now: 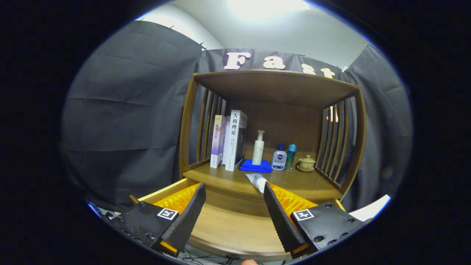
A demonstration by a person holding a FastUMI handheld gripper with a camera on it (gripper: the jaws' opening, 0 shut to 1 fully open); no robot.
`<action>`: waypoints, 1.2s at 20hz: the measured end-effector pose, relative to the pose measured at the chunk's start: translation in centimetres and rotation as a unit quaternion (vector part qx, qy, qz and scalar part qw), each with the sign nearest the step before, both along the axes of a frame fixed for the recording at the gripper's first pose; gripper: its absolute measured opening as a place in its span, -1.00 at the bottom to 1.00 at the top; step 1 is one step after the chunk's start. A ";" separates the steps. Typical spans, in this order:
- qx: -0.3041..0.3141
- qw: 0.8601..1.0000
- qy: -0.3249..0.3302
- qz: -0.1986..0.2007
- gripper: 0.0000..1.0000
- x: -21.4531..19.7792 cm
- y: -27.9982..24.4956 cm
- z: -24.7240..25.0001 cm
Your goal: Pull open the drawer, take out the items inside it, and place them on the countertop above the cabinet.
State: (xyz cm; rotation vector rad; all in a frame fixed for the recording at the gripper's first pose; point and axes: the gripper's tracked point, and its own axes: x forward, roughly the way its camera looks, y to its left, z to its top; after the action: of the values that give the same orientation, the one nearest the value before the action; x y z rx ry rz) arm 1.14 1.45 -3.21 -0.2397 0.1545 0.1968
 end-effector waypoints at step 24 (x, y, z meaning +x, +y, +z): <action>0.019 0.997 0.014 -0.067 0.95 -8.9 -3.9 -13.2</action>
State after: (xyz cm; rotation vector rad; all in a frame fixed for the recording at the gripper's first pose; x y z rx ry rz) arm -7.75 -2.50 -16.39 -0.1876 0.1939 0.0704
